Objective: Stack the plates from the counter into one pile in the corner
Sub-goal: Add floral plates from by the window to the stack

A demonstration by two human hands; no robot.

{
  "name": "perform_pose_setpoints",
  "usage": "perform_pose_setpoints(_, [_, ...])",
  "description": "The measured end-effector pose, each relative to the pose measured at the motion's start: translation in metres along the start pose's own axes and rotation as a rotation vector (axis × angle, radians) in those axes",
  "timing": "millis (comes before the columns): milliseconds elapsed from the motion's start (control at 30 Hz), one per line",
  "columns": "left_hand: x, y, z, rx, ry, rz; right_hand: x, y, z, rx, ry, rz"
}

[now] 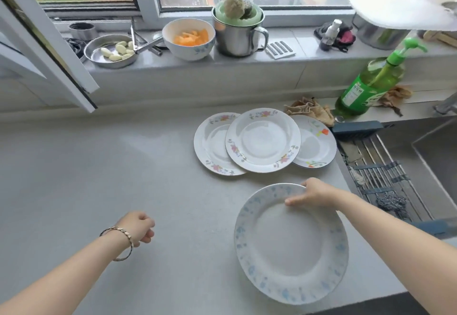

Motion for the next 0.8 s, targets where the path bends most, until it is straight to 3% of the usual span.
perform_pose_setpoints(133, [-0.006, 0.048, 0.031, -0.111, -0.057, 0.074, -0.012, 0.072, -0.021, 0.269, 0.050, 0.102])
perform_pose_setpoints(300, [-0.027, 0.126, 0.083, -0.278, -0.163, 0.151, -0.023, 0.182, -0.077, 0.357, 0.077, 0.195])
perform_pose_setpoints(600, [-0.075, 0.322, 0.185, -0.573, -0.435, 0.292, -0.066, 0.369, -0.230, 0.558, 0.098, 0.268])
perform_pose_setpoints(800, [-0.084, 0.445, 0.257, -0.561, -0.497, 0.320, -0.107, 0.479, -0.341, 0.695, 0.127, 0.293])
Point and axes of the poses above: each hand's wrist, its own x-axis towards the middle knuckle, its own z-axis out of the back of the hand, y = z × x, the point moved 10 cm from there along x, towards the middle knuckle, and after that the axes turned 1 degree about -z, right-handed, at the moved point
